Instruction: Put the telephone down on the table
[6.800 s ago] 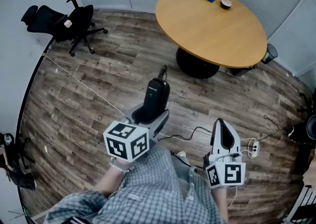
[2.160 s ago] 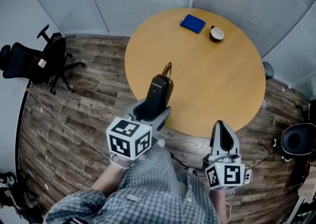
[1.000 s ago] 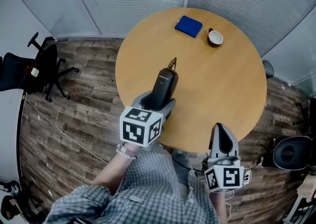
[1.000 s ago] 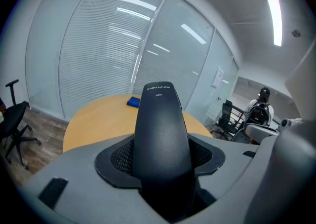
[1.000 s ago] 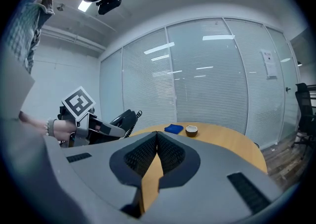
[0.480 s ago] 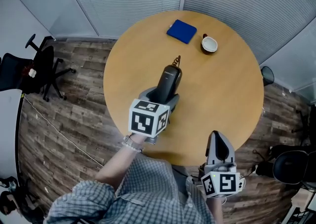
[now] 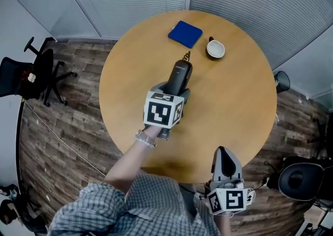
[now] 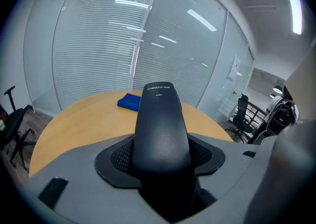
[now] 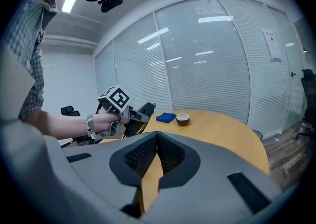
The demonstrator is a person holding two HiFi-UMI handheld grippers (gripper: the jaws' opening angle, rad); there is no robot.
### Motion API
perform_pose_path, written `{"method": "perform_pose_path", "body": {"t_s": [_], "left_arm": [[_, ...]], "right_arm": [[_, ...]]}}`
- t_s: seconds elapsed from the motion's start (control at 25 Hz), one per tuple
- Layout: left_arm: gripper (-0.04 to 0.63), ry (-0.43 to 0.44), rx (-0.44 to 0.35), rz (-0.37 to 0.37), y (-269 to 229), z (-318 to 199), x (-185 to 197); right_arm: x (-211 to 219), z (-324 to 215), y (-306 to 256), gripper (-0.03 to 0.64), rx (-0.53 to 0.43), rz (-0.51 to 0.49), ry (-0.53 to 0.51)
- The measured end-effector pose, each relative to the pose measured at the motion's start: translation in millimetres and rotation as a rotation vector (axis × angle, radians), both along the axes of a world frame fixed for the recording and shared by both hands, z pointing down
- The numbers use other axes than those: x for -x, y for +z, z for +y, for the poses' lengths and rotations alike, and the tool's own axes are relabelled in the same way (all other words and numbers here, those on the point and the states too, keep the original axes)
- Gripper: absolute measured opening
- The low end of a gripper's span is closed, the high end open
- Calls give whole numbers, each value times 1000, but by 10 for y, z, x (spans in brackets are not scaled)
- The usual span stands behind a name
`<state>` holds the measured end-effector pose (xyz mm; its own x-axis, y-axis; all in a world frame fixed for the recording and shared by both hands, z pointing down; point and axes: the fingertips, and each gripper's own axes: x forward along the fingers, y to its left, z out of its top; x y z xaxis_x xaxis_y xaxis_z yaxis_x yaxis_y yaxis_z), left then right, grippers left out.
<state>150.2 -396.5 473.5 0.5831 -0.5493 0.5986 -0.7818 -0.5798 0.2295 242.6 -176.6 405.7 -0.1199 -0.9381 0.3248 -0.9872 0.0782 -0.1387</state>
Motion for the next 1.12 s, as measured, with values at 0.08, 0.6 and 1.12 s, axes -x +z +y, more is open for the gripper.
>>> {"method": "perform_pose_path", "body": {"t_s": [0.08,0.6,1.12], "left_arm": [[278,-1,10,-17,98,-136,-101],[278,-44,95,-226,986,-939,-534],[279,-124,99,-359,1452,-1101,-567]], "right_arm": [[-69,-33,42,10,6,-6,1],[-399,-7,297,10,76,-27,27],[-618,189,421,9,129,-30,87]]}}
